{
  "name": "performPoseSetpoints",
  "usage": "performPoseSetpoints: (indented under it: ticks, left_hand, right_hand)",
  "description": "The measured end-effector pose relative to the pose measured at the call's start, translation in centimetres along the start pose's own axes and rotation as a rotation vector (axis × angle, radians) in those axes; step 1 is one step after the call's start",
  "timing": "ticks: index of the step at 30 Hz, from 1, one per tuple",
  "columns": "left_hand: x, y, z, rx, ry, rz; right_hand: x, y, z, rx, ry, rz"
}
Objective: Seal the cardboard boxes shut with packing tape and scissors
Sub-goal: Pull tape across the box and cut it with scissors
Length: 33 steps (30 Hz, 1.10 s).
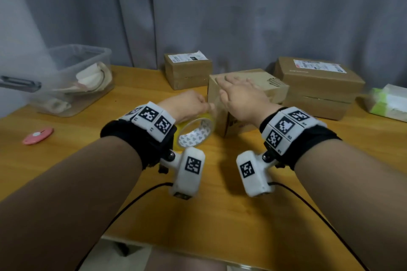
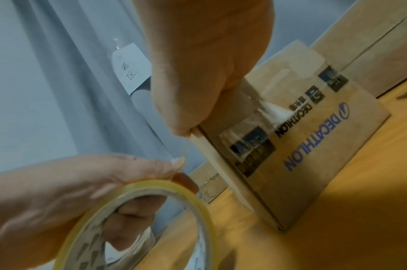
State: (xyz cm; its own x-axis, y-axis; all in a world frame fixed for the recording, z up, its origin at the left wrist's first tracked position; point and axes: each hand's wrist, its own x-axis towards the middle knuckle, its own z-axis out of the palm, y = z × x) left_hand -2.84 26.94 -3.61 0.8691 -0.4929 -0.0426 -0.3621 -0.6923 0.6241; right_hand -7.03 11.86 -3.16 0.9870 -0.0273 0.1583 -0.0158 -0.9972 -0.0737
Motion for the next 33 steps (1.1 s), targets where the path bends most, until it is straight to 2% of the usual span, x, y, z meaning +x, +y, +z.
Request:
performPoseSetpoints:
  ticks: [3, 5, 9, 14, 17, 24, 26, 29, 33]
  left_hand:
    - [-0.2, -0.1, -0.5, 0.100, -0.002, -0.006]
    - [-0.1, -0.1, 0.1, 0.088, 0.015, 0.010]
    - [-0.1, -0.4, 0.7, -0.228, 0.068, 0.005]
    - [-0.1, -0.7, 0.3, -0.382, 0.092, -0.059]
    - [-0.1, -0.8, 0.1, -0.255, 0.052, -0.041]
    - [-0.4, 1.5, -1.3, 0.340, -0.104, -0.030]
    - [-0.3, 1.8, -0.8, 0.390, -0.101, -0.029]
    - [0.1, 1.0, 0.2, 0.220, -0.032, -0.043]
    - [0.1, -0.5, 0.6, -0.195, 0.073, -0.047]
  right_hand:
    - [0.3, 0.0, -0.1, 0.002, -0.013, -0.003]
    - [0.3, 0.0, 0.1, -0.012, 0.012, -0.001]
    - [0.4, -0.1, 0.4, -0.021, 0.043, 0.018]
    - [0.4, -0.1, 0.6, -0.021, 0.058, 0.028]
    - [0.2, -0.1, 0.6, -0.007, 0.053, 0.020]
    - [0.6, 0.4, 0.2, 0.038, 0.024, 0.010]
    - [0.8, 0.4, 0.2, 0.036, 0.022, 0.012]
    - [0.7, 0.4, 0.4, 0.018, 0.024, 0.015]
    - [0.6, 0.3, 0.8, -0.033, 0.043, 0.020]
